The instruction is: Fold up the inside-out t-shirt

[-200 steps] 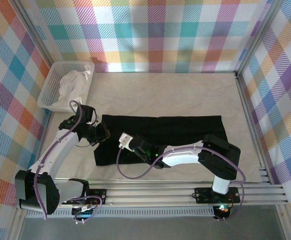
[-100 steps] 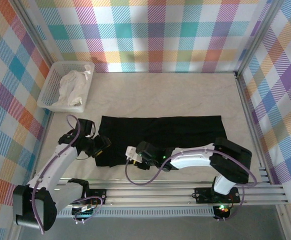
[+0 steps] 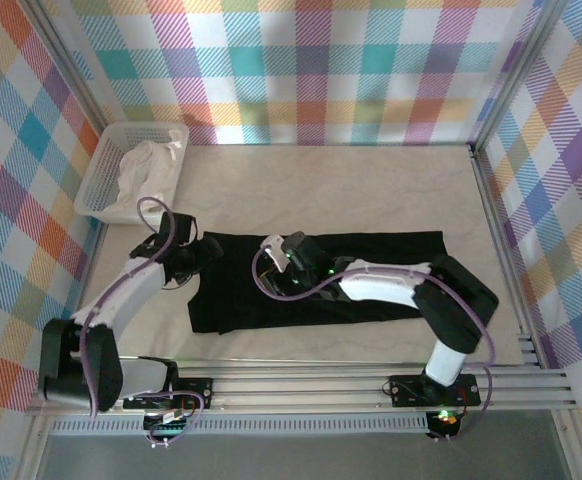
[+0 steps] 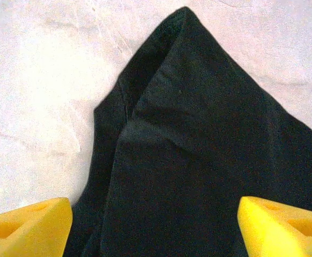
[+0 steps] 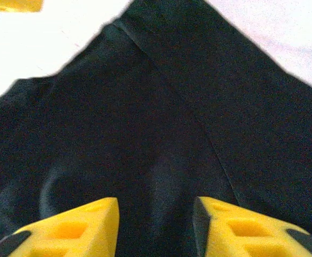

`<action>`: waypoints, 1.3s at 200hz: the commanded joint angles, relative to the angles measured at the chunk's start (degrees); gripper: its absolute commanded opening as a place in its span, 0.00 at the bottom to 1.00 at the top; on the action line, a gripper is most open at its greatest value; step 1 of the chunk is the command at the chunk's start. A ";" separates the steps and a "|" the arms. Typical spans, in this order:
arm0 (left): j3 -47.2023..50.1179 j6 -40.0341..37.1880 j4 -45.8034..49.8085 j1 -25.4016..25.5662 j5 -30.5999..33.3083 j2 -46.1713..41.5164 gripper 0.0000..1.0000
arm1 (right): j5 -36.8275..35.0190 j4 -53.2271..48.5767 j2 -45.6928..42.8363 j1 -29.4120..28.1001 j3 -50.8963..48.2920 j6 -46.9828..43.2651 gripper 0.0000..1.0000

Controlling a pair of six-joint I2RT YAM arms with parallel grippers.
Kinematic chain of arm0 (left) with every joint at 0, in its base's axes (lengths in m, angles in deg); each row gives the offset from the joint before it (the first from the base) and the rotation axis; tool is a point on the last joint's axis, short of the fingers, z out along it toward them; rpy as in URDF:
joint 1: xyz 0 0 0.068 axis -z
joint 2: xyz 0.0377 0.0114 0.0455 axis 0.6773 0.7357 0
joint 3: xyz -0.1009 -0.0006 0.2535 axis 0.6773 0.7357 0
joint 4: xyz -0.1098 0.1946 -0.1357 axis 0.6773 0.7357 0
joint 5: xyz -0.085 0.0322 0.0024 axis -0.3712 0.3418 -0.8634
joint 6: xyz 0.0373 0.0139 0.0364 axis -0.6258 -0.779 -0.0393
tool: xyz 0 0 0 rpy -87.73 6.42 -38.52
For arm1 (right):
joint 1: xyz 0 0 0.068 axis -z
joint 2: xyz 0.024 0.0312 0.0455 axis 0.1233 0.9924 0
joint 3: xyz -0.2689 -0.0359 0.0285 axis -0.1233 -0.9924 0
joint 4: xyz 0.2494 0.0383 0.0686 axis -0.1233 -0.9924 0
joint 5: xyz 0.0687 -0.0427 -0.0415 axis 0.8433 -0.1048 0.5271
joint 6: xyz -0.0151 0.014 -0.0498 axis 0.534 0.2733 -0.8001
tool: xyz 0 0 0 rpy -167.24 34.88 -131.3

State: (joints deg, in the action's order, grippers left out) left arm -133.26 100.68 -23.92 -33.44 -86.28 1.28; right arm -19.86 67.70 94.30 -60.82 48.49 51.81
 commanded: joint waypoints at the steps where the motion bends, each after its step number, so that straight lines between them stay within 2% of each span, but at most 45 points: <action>1: -3.86 -4.02 -3.83 -0.65 0.85 5.74 0.85 | 1.93 -1.71 5.05 0.60 2.48 7.59 0.38; 32: -6.28 -7.10 -3.78 -0.62 0.08 11.89 0.91 | 3.85 -2.79 8.43 0.65 2.55 9.46 0.36; 73: -6.17 -9.99 -1.88 -0.46 1.46 15.12 1.00 | 4.57 -4.11 3.71 0.63 2.77 7.35 0.47; 102: -5.92 -11.36 -1.35 1.46 -0.45 17.12 1.00 | 5.48 -4.23 2.56 0.70 3.15 7.82 0.53; 142: -4.74 -12.26 -2.57 3.85 -2.61 19.15 1.00 | 5.79 -3.93 2.76 0.73 2.81 9.30 0.55; 176: -1.81 -12.12 -4.98 6.54 -6.05 16.41 0.99 | 4.44 -4.13 1.28 0.74 1.53 9.12 0.56; 197: 0.36 -12.15 -6.44 8.00 -7.63 14.21 0.96 | 3.88 -4.30 0.62 0.74 1.32 9.05 0.56; 226: 2.50 -11.89 -8.38 9.41 -9.08 12.42 0.85 | 3.48 -4.48 0.13 0.72 1.38 8.84 0.57; 260: 3.79 -11.48 -11.66 9.79 -8.21 12.72 0.60 | 3.07 -5.00 -0.56 0.74 1.31 8.65 0.57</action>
State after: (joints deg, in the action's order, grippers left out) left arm -131.20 88.37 -32.90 -25.03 -89.85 14.09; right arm -16.21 63.59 95.70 -60.25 50.35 60.47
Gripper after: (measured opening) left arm 0.667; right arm 0.567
